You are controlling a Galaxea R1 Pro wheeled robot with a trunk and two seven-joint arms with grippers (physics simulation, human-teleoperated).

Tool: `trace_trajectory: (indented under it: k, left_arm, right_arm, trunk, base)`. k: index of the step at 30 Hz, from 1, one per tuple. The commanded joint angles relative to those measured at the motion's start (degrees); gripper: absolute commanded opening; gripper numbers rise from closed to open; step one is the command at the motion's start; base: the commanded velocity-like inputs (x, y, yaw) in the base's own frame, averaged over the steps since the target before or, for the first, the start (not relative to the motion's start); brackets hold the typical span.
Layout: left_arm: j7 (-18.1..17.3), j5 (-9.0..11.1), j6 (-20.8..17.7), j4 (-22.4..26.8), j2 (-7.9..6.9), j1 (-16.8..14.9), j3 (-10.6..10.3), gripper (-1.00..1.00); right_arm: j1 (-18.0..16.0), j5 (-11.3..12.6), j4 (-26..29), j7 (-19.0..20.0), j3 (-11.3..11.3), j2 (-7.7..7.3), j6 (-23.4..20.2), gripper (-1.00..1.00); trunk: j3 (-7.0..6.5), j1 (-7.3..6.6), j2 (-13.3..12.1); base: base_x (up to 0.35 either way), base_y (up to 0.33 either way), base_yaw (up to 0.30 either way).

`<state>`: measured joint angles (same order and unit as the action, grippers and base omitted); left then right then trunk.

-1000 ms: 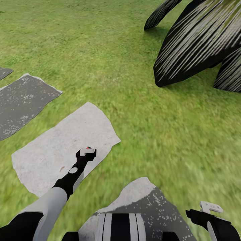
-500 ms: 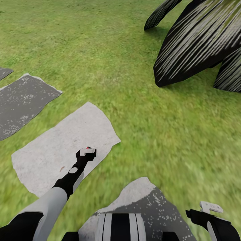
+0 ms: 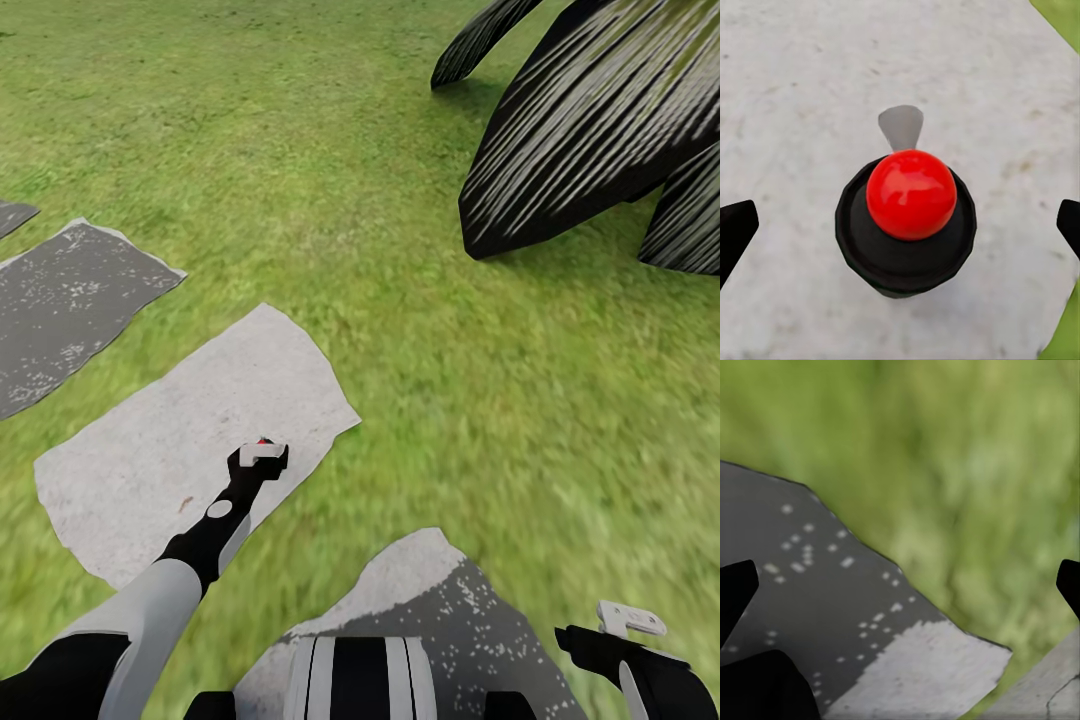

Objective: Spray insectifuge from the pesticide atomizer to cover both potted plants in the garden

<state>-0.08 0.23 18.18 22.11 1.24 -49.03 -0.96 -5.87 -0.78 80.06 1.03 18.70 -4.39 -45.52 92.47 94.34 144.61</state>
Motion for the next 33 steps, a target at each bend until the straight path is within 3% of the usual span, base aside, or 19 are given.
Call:
trace_trajectory:
  k: [1,12,13,33]
  left_arm:
    - [0.0,0.0,0.2,-0.1,-0.01,0.0,-0.1,1.0]
    - [0.0,0.0,0.2,-0.1,-0.01,0.0,-0.1,1.0]
    - [0.0,0.0,0.2,-0.1,-0.01,0.0,-0.1,-1.0]
    - [0.0,0.0,0.2,-0.1,-0.01,-0.1,-0.1,-1.0]
  right_arm:
    - [0.0,-0.1,0.1,0.1,0.0,0.0,-0.3,1.0]
    - [0.0,-0.1,0.0,0.1,0.0,0.01,-0.3,1.0]
    - [0.0,-0.1,0.0,0.1,0.0,0.01,-0.3,1.0]
    - [0.0,-0.1,0.0,0.1,0.0,0.0,-0.3,1.0]
  trunk:
    - [0.03,-0.01,0.0]
    - [0.03,-0.01,0.0]
    - [0.03,-0.01,0.0]
    - [0.03,-0.01,0.0]
  base:
    - [0.0,0.0,0.0]
    - [0.0,0.0,0.0]
    - [0.0,0.0,0.0]
    - [0.0,0.0,0.0]
